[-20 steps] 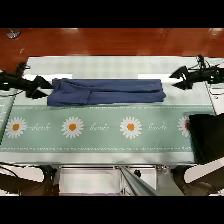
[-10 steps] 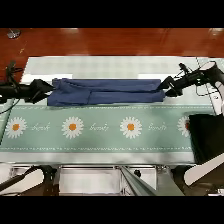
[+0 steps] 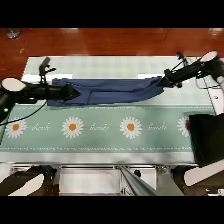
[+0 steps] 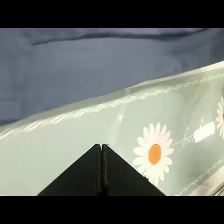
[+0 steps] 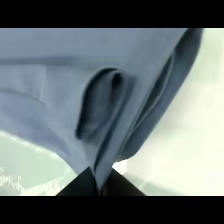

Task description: Fold the shirts.

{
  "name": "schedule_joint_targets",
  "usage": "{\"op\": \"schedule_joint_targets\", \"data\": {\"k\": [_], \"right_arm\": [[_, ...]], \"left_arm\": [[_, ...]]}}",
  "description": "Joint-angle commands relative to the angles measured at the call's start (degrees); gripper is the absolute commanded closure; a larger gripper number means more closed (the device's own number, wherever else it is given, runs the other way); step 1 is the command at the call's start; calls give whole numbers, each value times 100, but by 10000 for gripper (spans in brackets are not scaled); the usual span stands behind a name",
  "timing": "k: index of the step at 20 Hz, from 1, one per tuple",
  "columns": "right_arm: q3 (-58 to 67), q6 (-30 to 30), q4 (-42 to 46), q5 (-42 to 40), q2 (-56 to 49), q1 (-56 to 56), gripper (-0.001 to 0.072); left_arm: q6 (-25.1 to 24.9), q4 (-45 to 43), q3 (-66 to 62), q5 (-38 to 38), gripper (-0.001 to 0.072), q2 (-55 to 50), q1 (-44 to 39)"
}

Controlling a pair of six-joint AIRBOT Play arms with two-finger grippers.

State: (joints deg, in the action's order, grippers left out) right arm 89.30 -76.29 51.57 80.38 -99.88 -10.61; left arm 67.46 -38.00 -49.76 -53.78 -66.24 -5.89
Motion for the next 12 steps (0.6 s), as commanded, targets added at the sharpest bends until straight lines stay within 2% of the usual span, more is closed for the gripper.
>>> {"op": "schedule_joint_targets", "data": {"k": [1,3,6,9,12], "right_arm": [[-337,225,557,264,1257,-70,687],[-944,221,719,184,2315,-33,687],[-1744,105,866,146,3703,-28,687],[-2170,-149,968,225,4581,-26,687],[-2227,-278,938,254,4905,-26,687]], "left_arm": [[-57,90,-2,1226,689,-83,-1121],[48,70,-247,1617,690,-461,-1812],[175,-258,-1447,1519,690,-1602,-2590],[935,-885,-2885,1346,690,-2914,-3193],[1665,-977,-4146,918,690,-4159,-3731]]}}
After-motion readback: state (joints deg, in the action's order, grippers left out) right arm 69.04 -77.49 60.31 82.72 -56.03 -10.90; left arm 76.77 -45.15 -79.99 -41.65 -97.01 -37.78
